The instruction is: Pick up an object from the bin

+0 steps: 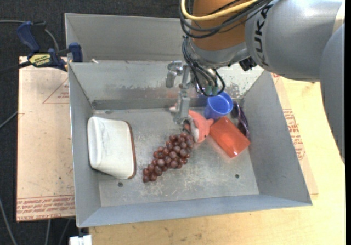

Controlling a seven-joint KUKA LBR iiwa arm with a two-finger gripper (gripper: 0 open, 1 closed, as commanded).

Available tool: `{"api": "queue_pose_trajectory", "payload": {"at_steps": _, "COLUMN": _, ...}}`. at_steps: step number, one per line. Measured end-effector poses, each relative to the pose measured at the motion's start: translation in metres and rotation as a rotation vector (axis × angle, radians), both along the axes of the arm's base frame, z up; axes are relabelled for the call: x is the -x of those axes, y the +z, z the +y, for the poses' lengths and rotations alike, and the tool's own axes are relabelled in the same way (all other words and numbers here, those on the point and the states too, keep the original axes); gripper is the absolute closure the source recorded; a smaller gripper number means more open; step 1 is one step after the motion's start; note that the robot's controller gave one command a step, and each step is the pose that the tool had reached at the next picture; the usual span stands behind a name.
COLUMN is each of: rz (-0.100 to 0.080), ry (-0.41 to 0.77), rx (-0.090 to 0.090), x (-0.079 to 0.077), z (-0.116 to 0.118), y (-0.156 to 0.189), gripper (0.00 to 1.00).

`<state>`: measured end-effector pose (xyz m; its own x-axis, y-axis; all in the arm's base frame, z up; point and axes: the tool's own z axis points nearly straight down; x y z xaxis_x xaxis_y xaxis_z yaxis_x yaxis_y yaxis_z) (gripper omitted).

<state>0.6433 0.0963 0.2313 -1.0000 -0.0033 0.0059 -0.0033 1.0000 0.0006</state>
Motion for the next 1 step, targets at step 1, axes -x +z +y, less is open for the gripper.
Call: {"api": "queue_pose_trajectory", "payload": {"at_steps": 1, "rz": -0.008, "ry": -0.001, "rx": -0.001, "x": -0.001, "z": -0.0004, "y": 0.0053, "gripper": 0.0}}
